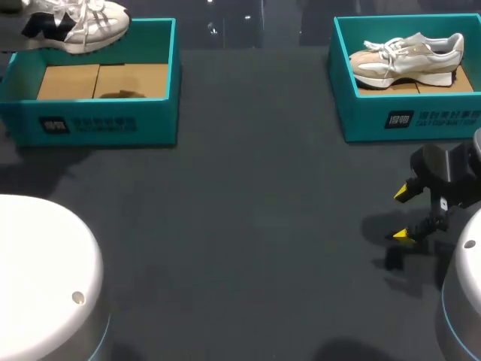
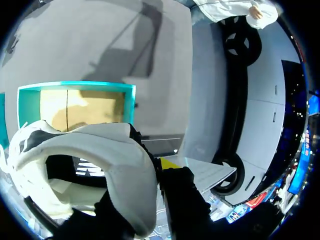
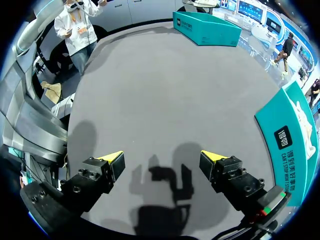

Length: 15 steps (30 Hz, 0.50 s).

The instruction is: Take the shoe out of the shoebox, open the shoe tongue, remove and reinsert the insole, then place the shoe into the shoebox

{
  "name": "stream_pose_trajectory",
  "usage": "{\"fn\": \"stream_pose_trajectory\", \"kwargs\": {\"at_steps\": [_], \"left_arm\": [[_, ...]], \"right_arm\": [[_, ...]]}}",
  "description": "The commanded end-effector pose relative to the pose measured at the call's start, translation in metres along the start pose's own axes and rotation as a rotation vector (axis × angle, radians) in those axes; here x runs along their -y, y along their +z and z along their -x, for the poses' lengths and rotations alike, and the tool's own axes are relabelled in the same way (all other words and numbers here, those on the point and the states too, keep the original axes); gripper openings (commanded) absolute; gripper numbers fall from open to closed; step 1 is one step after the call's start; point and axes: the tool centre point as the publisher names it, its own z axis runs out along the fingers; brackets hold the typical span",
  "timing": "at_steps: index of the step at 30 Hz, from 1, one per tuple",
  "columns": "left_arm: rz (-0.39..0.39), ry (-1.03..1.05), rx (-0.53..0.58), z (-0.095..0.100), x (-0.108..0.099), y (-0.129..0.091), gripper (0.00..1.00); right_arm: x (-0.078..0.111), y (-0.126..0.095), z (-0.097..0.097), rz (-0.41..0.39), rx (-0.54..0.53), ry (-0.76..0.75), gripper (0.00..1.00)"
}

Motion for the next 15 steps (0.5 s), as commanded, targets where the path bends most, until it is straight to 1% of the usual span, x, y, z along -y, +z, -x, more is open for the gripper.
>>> {"fn": "stream_pose_trajectory", "kwargs": {"at_steps": [1,6,10,15], "left_arm": [[0.01,0.032,0.025,0.014,-0.002,0.011,0.0],[0.018,0.086,0.01,0.036,0.0,0.033,0.0],[0.011,0.098,-0.008,0.045,0.005,0.047,0.0],[-0.009,0.145,0.015,0.049,0.011,0.053,0.0]], "right_arm": [[0.0,-0.001,-0.002,-0.001,0.002,0.0,1.0],[0.0,-0.001,-0.002,-0.001,0.002,0.0,1.0],[0.0,-0.001,-0.002,-0.001,0.002,0.0,1.0],[0.0,-0.001,-0.002,-0.001,0.002,0.0,1.0]]}}
